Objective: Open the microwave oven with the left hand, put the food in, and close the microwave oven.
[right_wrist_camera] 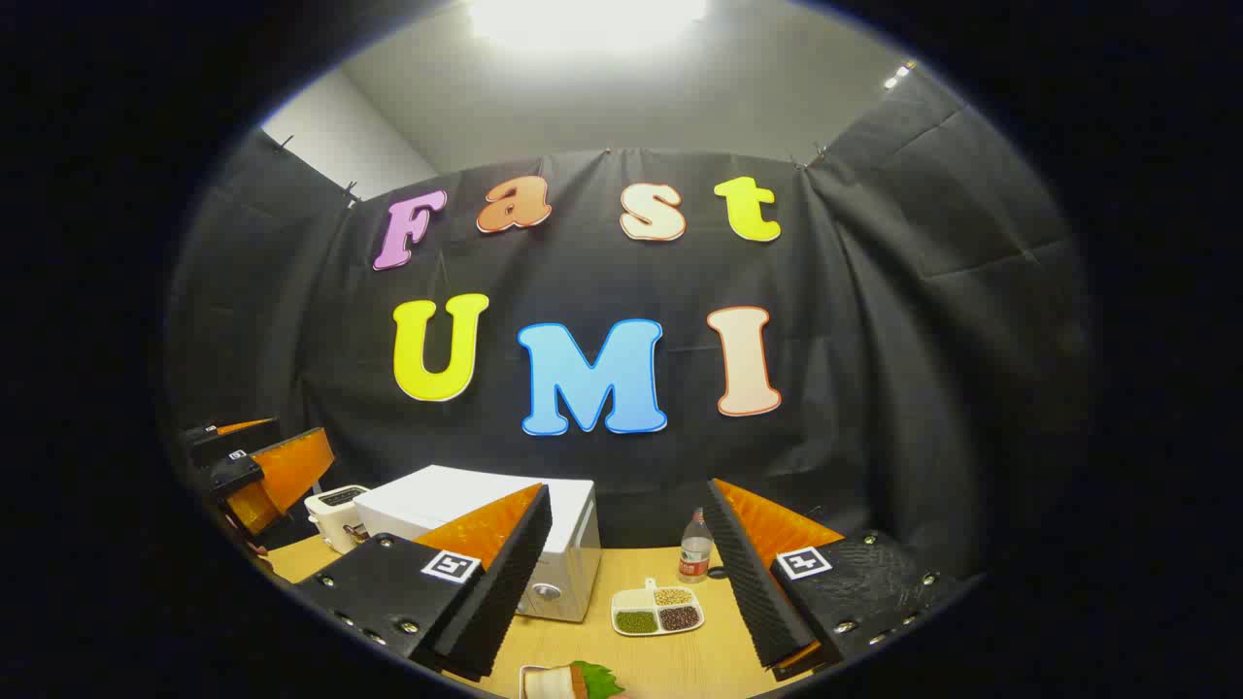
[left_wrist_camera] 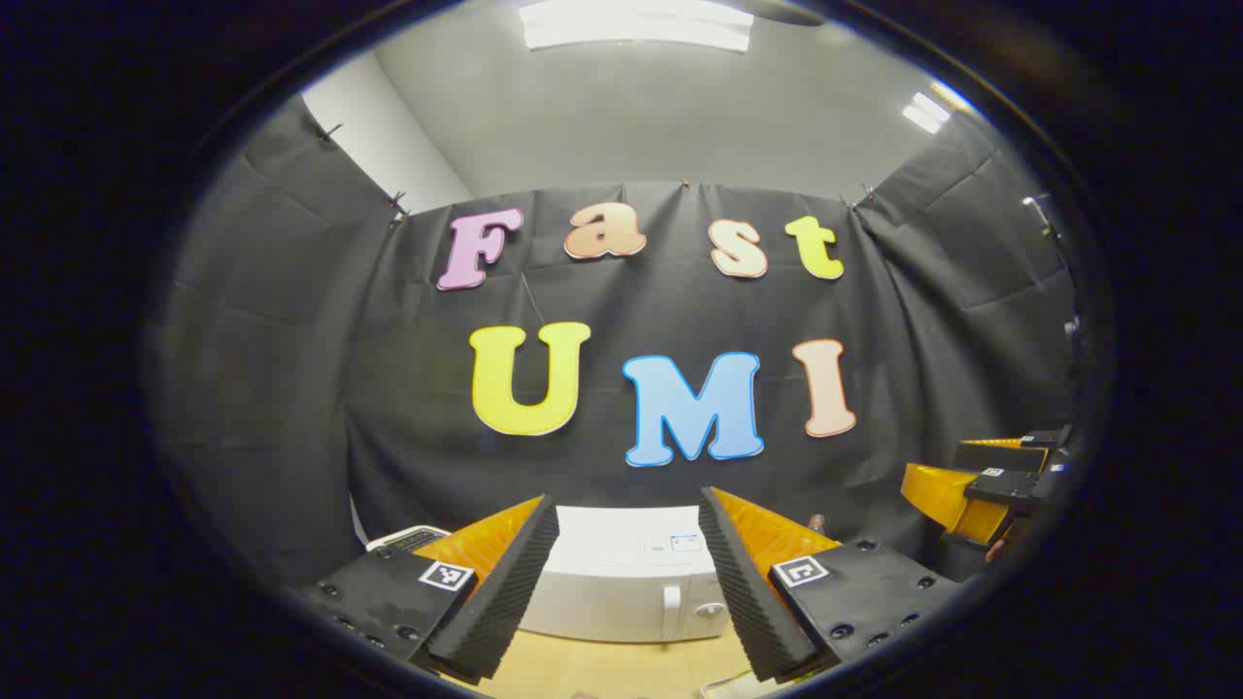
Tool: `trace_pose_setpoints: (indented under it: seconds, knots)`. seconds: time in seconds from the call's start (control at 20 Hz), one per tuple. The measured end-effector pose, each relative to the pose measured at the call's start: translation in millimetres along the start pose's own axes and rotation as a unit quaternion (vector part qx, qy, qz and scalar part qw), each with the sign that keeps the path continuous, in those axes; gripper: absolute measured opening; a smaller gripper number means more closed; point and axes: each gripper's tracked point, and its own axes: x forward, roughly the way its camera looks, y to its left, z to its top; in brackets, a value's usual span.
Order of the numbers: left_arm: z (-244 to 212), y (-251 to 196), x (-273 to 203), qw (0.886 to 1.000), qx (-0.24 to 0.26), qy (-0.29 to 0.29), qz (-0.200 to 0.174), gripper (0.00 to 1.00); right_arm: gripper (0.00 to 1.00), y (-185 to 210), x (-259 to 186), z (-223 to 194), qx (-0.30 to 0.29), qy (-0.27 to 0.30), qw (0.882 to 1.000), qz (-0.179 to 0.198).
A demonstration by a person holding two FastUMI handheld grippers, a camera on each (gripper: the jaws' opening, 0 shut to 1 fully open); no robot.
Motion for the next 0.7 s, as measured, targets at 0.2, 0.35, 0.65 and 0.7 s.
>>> trace_pose_setpoints:
  seconds: [0.2,0.35,0.65,0.7]
  knots:
    - [-1.6,6.6,14.3,1.000,-0.015,0.001,-0.018,0.97,0.95,1.3,-1.0,7.3,-0.002,-0.004,1.000,-0.025]
    - [-2.5,13.4,22.3,0.999,-0.019,-0.001,-0.028,0.97,0.95,3.9,0.1,1.2,-0.005,-0.001,0.999,-0.038]
    - [-18.8,13.5,37.6,0.999,-0.014,0.007,-0.040,0.97,0.95,13.6,7.4,-1.2,-0.013,0.001,0.999,-0.042]
    - [-29.3,10.5,41.2,0.999,-0.008,0.017,-0.047,0.97,0.95,13.5,7.0,-2.7,-0.013,0.003,0.999,-0.042]
